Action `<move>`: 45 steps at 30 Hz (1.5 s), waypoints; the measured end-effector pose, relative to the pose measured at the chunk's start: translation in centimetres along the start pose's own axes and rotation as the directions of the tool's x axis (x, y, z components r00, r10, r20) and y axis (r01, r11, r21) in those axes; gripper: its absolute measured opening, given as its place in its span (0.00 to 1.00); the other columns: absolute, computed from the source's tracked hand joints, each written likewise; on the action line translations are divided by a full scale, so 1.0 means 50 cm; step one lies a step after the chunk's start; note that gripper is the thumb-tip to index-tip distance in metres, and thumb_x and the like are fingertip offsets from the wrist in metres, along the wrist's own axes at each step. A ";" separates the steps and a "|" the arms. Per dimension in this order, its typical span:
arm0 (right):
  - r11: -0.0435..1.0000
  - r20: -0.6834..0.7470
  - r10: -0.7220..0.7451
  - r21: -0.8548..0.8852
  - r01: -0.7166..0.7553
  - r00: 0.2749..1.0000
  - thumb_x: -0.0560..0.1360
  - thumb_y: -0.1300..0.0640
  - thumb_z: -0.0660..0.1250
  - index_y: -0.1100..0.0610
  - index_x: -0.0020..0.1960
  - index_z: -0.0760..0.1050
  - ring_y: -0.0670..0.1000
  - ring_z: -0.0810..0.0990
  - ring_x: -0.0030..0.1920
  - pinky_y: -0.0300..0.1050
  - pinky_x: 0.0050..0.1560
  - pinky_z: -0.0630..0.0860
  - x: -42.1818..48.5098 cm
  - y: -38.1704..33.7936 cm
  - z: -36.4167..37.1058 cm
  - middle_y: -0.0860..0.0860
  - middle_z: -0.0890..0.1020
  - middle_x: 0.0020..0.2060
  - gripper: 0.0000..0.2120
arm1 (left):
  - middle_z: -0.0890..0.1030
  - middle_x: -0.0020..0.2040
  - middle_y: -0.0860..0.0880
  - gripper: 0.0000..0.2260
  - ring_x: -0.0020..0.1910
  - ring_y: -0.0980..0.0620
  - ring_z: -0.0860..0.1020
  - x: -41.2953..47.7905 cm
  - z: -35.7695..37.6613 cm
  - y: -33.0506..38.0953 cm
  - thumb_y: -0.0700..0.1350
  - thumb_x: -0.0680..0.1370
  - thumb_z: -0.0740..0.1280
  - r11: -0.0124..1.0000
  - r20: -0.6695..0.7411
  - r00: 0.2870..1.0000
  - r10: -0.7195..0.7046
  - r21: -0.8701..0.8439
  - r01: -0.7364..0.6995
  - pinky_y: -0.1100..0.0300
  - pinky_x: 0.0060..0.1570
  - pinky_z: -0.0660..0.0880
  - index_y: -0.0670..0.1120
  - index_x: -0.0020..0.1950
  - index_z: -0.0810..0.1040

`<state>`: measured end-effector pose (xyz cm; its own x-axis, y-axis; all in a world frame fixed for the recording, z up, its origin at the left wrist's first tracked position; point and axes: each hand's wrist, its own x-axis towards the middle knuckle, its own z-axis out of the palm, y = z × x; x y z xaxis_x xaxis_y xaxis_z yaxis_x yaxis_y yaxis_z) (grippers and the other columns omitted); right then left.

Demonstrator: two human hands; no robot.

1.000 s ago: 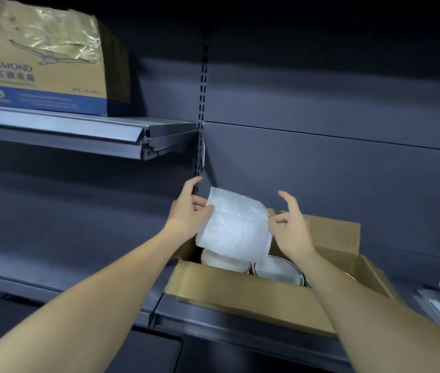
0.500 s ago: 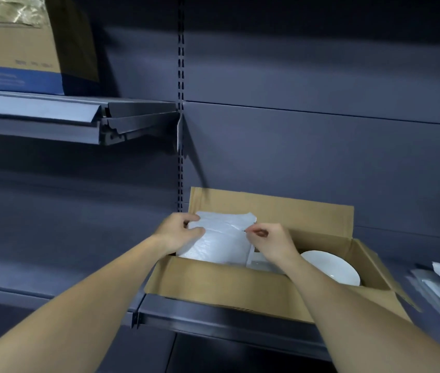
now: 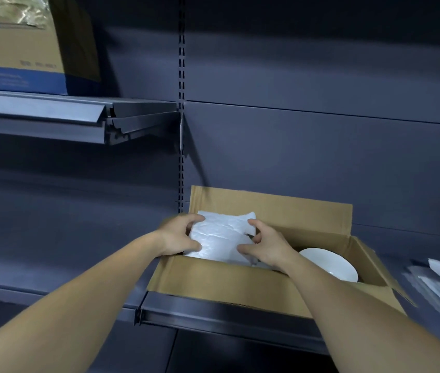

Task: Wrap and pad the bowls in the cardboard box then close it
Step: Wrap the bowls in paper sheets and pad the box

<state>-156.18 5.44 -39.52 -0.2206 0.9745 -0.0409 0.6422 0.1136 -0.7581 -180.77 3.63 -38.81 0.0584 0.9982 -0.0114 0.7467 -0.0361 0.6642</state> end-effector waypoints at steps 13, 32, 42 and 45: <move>0.992 0.022 0.010 -0.127 -0.007 1.000 0.73 0.46 0.70 0.58 0.58 0.76 0.47 0.74 0.40 0.40 0.39 0.69 -0.001 -0.013 -0.001 0.48 0.76 0.40 0.20 | 0.78 0.47 0.51 0.22 0.44 0.53 0.76 0.004 -0.003 0.012 0.42 0.74 0.71 0.993 -0.045 0.999 -0.022 0.112 0.026 0.60 0.45 0.75 0.46 0.68 0.75; 0.898 -0.077 -0.130 -0.431 0.085 0.989 0.79 0.43 0.61 0.56 0.64 0.74 0.56 0.75 0.61 0.50 0.59 0.74 0.125 0.019 0.068 0.55 0.77 0.61 0.21 | 0.68 0.74 0.61 0.24 0.78 0.53 0.50 0.050 0.026 -0.021 0.69 0.77 0.57 0.880 0.037 0.991 0.130 0.457 -0.133 0.43 0.74 0.52 0.62 0.69 0.72; 0.802 0.170 -0.237 -0.522 0.292 0.956 0.81 0.44 0.56 0.47 0.73 0.66 0.53 0.68 0.69 0.52 0.67 0.68 0.094 0.000 0.056 0.50 0.69 0.70 0.22 | 0.61 0.78 0.55 0.24 0.79 0.49 0.43 0.069 0.042 -0.003 0.62 0.82 0.49 0.775 0.137 0.990 0.043 0.620 -0.119 0.37 0.73 0.48 0.59 0.78 0.59; 0.744 0.209 -0.195 -0.605 0.284 0.958 0.80 0.41 0.55 0.45 0.74 0.63 0.55 0.66 0.70 0.54 0.66 0.67 0.087 0.001 0.063 0.49 0.66 0.72 0.24 | 0.63 0.77 0.56 0.23 0.79 0.50 0.47 0.064 0.037 -0.007 0.61 0.82 0.52 0.804 0.100 0.991 0.083 0.582 -0.126 0.38 0.73 0.51 0.59 0.77 0.62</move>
<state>-159.40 9.08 -41.78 -0.4902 0.8712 -0.0268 0.8594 0.4779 -0.1816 -179.62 6.77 -40.49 0.1865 0.9820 -0.0308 0.9780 -0.1826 0.1006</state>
